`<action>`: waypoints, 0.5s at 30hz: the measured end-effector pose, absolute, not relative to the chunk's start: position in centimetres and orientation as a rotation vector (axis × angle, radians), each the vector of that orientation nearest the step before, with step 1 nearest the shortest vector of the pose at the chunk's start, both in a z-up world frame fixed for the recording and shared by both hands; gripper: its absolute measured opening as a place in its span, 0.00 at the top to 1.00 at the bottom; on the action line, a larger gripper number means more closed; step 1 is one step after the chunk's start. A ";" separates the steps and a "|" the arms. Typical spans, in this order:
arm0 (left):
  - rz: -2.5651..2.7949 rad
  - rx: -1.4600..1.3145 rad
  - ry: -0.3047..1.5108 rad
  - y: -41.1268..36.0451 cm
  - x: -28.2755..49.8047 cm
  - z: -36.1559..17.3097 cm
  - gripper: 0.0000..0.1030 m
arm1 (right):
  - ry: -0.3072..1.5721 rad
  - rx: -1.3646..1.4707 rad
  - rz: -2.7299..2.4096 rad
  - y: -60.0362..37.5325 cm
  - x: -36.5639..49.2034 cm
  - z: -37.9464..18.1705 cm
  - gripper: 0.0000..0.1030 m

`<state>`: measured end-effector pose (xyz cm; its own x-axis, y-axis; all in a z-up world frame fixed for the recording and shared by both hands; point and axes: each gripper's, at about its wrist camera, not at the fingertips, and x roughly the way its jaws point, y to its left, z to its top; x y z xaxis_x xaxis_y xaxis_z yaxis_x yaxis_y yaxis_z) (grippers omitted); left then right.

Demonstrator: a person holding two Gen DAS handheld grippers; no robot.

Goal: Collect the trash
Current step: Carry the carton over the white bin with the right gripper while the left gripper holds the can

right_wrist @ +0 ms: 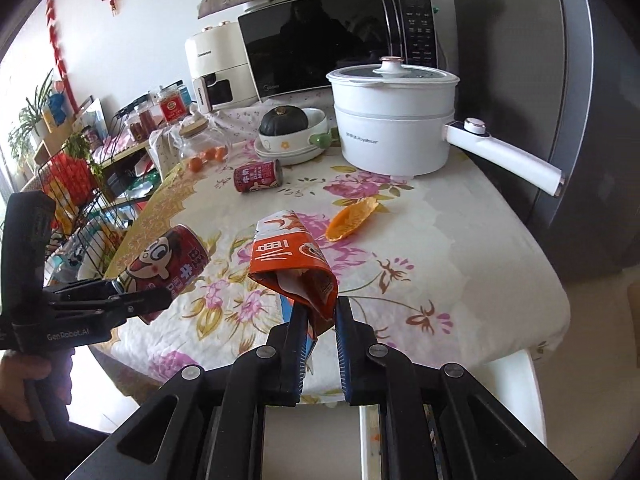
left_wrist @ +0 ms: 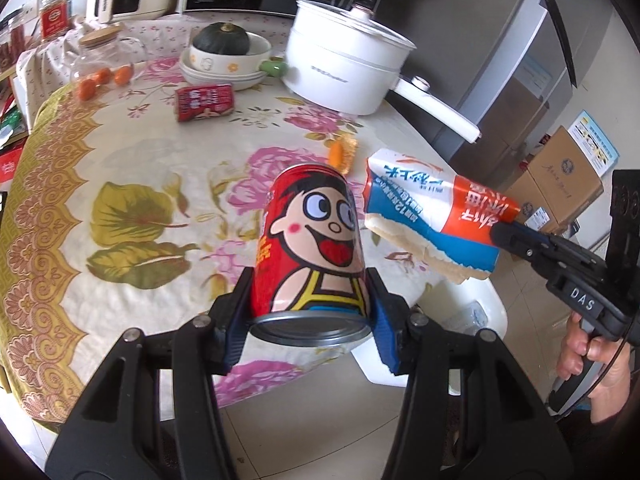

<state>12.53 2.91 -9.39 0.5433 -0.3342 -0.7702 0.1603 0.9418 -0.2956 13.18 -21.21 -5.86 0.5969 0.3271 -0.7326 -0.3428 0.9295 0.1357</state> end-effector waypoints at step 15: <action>-0.479 -0.069 0.989 -8.0 12.1 -10.2 0.47 | 0.841 0.010 0.210 -31.9 8.9 -4.4 0.86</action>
